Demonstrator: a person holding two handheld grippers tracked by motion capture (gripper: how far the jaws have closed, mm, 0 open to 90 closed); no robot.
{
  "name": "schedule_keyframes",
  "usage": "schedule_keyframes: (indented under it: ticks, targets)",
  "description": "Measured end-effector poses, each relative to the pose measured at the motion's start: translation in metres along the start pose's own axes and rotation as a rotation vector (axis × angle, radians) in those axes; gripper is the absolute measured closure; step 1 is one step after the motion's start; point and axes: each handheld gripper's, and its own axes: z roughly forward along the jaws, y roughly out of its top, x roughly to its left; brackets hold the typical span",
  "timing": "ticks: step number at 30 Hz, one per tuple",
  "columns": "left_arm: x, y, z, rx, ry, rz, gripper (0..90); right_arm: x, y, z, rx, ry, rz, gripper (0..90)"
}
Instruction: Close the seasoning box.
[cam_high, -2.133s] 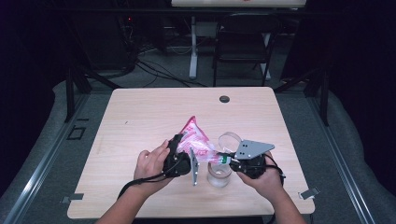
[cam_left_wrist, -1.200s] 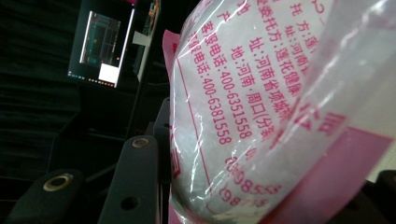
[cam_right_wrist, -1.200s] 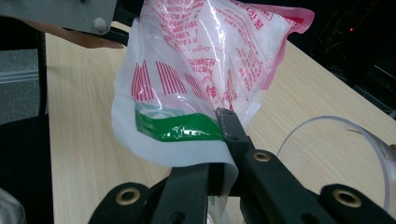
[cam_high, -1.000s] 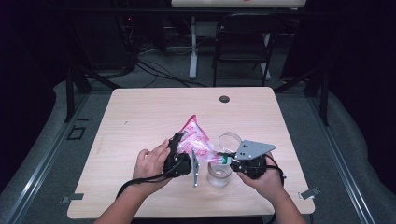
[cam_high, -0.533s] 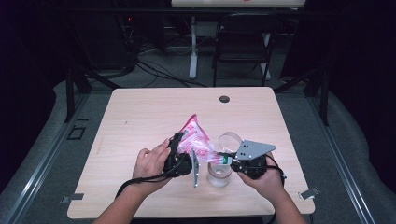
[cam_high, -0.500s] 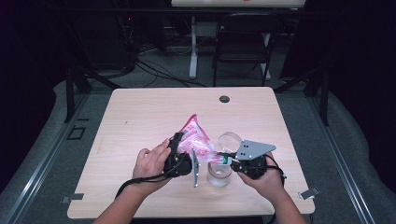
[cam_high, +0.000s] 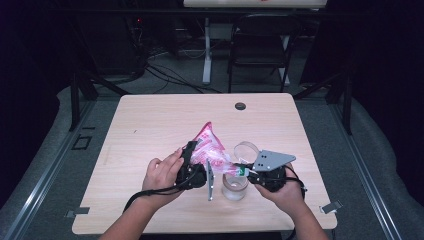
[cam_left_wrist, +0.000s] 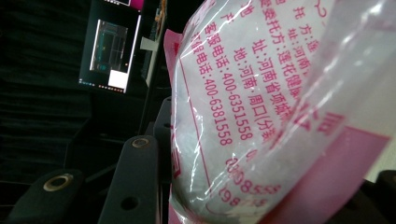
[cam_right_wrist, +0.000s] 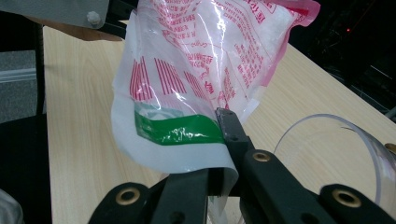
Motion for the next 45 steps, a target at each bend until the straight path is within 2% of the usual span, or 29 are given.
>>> schedule_keyframes:
  ticks: [45]
  targets:
    - [0.0029,0.0037,-0.0004,-0.005,0.015,0.029,61.9,-0.0017,-0.0026,0.0003,-0.001,-0.001,0.008,90.0]
